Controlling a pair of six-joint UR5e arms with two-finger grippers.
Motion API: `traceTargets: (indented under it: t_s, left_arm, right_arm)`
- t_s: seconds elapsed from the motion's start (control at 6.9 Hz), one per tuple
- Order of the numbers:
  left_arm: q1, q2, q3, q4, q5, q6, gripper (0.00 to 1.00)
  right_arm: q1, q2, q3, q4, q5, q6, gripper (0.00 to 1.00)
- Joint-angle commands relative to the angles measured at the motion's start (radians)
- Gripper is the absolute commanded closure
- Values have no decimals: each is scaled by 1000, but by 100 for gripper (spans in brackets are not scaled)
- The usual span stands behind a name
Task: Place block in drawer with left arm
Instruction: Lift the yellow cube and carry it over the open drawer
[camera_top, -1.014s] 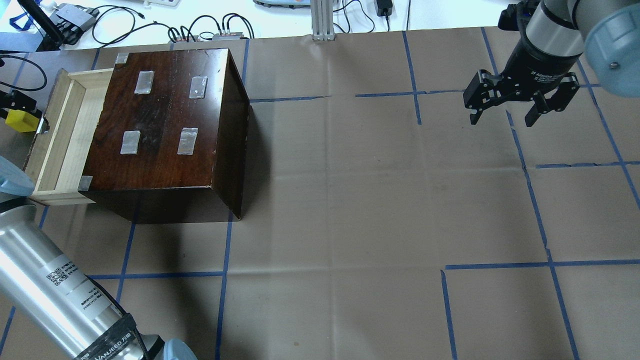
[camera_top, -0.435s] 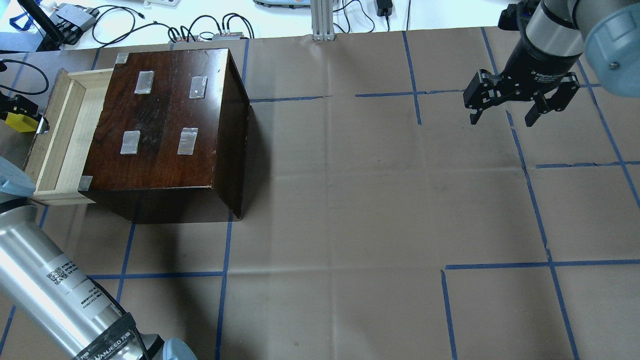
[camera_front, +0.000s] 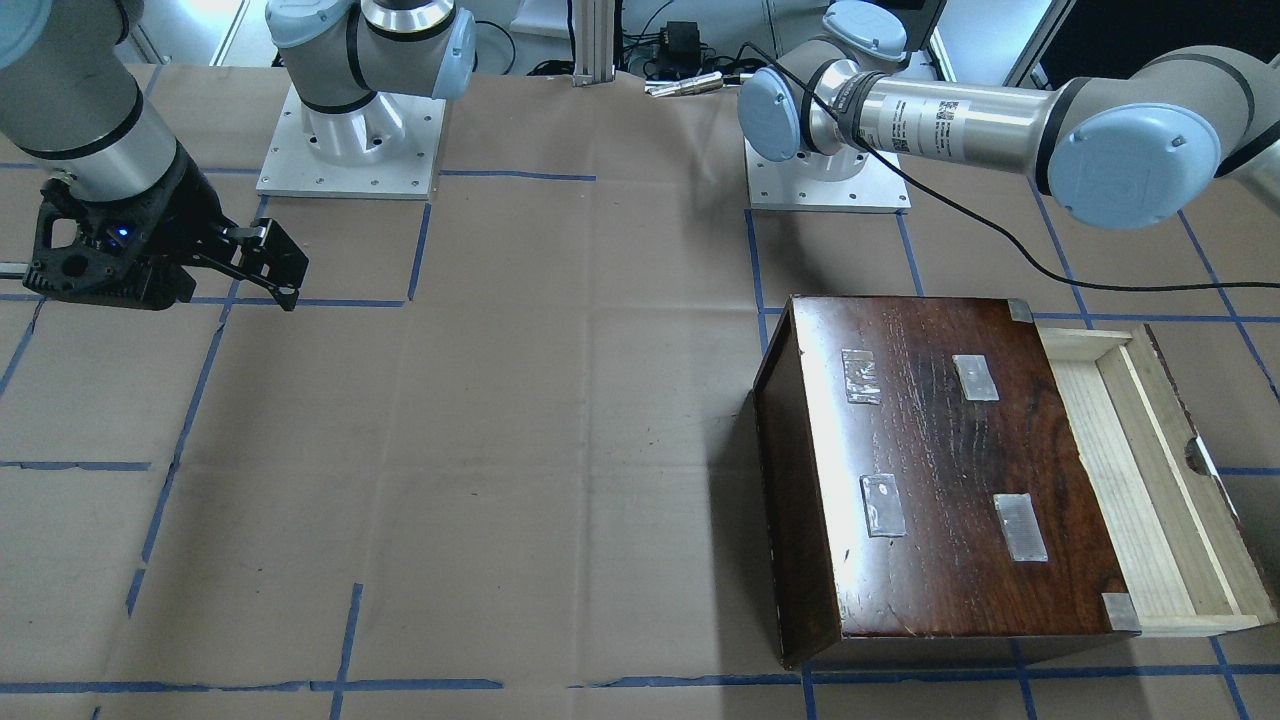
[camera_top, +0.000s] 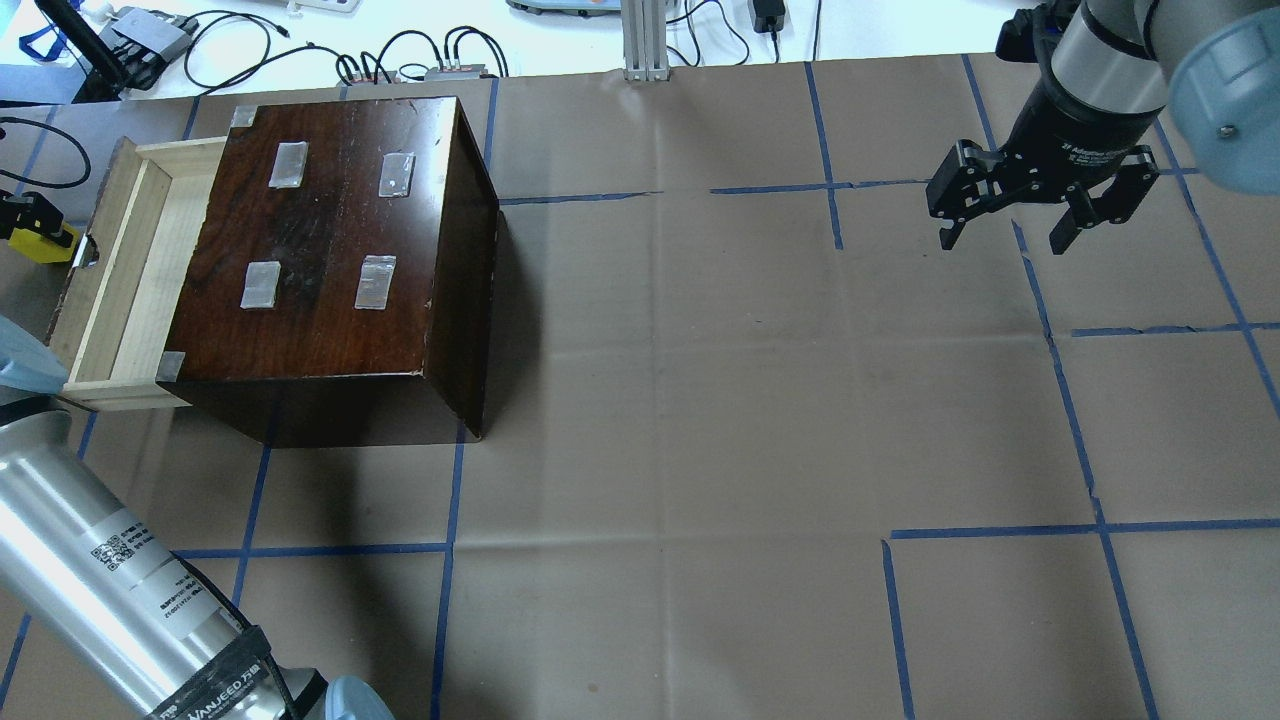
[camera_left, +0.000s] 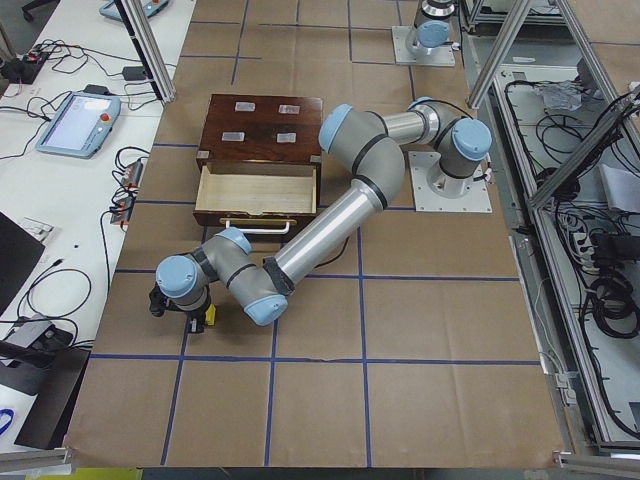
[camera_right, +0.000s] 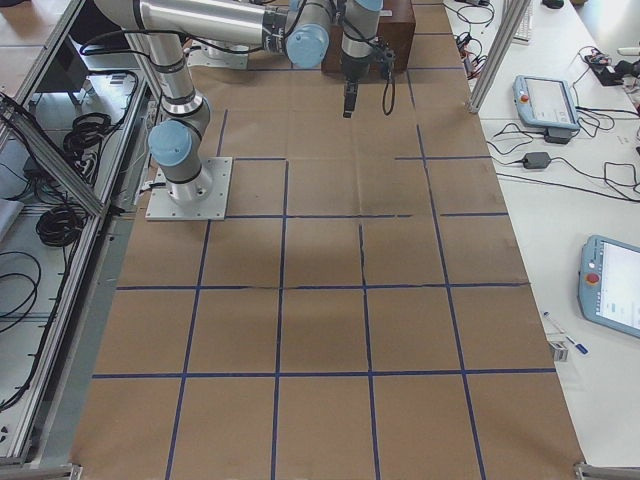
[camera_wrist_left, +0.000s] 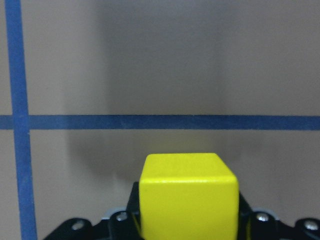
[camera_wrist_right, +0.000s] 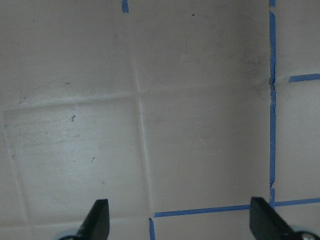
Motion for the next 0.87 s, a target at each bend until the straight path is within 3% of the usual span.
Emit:
traceTargets:
  t_s: [0.0, 0.43, 0.72]
  left_arm:
    - [0, 16, 0, -3, 8, 0, 83]
    - [-3, 95, -13, -75, 10, -2, 87]
    - [-3, 195, -28, -209, 27, -3, 88]
  right_arm:
    - [0, 0, -1, 0, 0, 0, 0]
    - [0, 0, -1, 0, 0, 0, 0]
    - [0, 0, -1, 0, 0, 0, 0]
